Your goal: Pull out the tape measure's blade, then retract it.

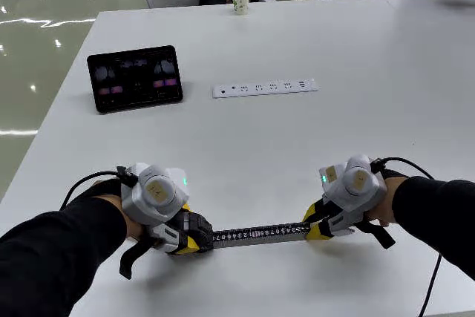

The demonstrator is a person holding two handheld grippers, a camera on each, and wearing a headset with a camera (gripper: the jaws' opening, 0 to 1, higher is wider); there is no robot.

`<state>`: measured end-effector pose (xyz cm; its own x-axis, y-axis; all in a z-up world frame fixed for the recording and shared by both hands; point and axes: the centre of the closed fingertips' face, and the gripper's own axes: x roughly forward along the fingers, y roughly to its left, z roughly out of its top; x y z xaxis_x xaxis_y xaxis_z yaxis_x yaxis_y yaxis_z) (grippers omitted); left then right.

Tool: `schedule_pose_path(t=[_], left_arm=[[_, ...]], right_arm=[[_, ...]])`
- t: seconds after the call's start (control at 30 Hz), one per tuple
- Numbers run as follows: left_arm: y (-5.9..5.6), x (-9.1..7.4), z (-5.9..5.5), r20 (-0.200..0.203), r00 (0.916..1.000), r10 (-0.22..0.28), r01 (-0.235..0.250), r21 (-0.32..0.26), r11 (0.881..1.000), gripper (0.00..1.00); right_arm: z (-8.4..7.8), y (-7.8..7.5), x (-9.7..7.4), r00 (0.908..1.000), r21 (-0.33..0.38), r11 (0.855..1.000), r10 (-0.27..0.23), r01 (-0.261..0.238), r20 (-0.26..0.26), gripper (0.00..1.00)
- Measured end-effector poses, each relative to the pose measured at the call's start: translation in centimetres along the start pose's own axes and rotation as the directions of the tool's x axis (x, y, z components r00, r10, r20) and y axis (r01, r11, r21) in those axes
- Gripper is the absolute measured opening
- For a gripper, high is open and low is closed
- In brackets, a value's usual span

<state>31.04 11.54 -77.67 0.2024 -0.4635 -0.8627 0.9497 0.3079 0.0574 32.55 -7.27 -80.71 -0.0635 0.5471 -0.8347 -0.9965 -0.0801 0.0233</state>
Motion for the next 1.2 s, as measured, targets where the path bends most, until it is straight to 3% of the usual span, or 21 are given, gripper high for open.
schedule_pose_path(t=[1.2], left_arm=[[0.0,0.1,0.0,0.003,1.0000,0.004,-0.004,0.001,1.000,0.32]], right_arm=[[-2.5,-0.3,-1.6,0.9997,0.031,0.999,-0.018,0.018,-0.018,0.09]])
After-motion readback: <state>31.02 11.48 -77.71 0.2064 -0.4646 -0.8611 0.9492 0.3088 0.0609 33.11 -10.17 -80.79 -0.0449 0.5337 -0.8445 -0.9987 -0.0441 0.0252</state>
